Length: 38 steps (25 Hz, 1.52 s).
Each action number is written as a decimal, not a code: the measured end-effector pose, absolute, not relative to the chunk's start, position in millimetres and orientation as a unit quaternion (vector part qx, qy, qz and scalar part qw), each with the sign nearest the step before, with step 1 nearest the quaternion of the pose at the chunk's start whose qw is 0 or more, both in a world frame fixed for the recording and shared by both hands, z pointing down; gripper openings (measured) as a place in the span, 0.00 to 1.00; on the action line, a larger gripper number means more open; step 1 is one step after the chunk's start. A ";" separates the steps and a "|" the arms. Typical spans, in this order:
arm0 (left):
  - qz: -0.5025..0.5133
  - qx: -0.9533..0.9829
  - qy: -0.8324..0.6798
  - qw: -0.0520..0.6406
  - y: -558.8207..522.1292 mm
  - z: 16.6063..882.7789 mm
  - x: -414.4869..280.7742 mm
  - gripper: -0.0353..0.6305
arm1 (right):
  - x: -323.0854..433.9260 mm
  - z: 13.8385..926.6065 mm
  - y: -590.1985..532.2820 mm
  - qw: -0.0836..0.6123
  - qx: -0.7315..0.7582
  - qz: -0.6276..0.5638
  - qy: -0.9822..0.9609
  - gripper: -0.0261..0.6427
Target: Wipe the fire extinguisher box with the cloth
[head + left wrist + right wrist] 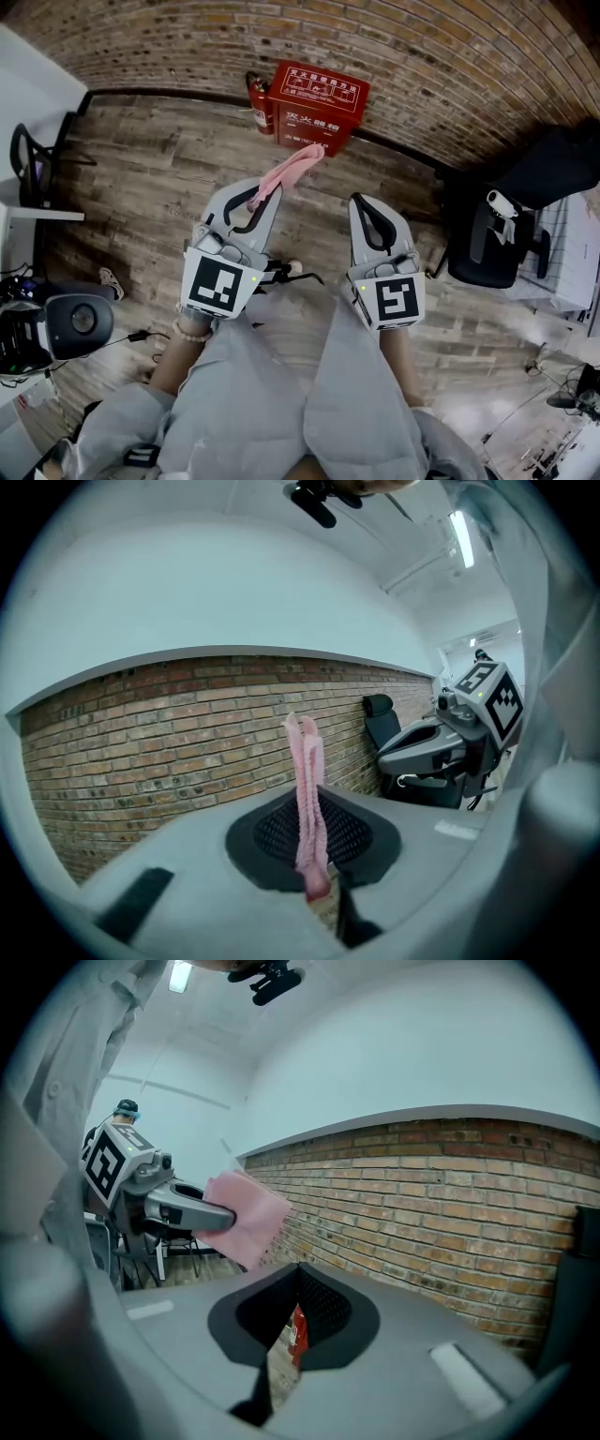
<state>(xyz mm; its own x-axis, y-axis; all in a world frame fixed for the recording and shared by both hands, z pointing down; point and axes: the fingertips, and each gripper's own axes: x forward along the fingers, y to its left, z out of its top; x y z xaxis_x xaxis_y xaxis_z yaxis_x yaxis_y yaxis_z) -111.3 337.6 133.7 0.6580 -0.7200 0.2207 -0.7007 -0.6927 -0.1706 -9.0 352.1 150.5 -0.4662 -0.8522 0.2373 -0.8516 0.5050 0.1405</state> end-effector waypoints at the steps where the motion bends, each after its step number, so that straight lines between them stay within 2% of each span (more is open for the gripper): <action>1: -0.135 -0.908 0.395 0.033 339.1 134.7 -110.5 0.07 | -6.0 152.0 353.5 0.141 0.496 -0.002 -0.857 0.05; 13: -0.135 -0.905 0.404 0.016 312.3 154.7 -102.7 0.07 | 4.1 170.6 329.4 0.158 0.488 0.003 -0.858 0.05; 38: -0.149 -0.935 0.319 0.034 50.8 153.4 -94.6 0.07 | 1.8 167.2 82.6 0.175 0.547 0.032 -0.818 0.05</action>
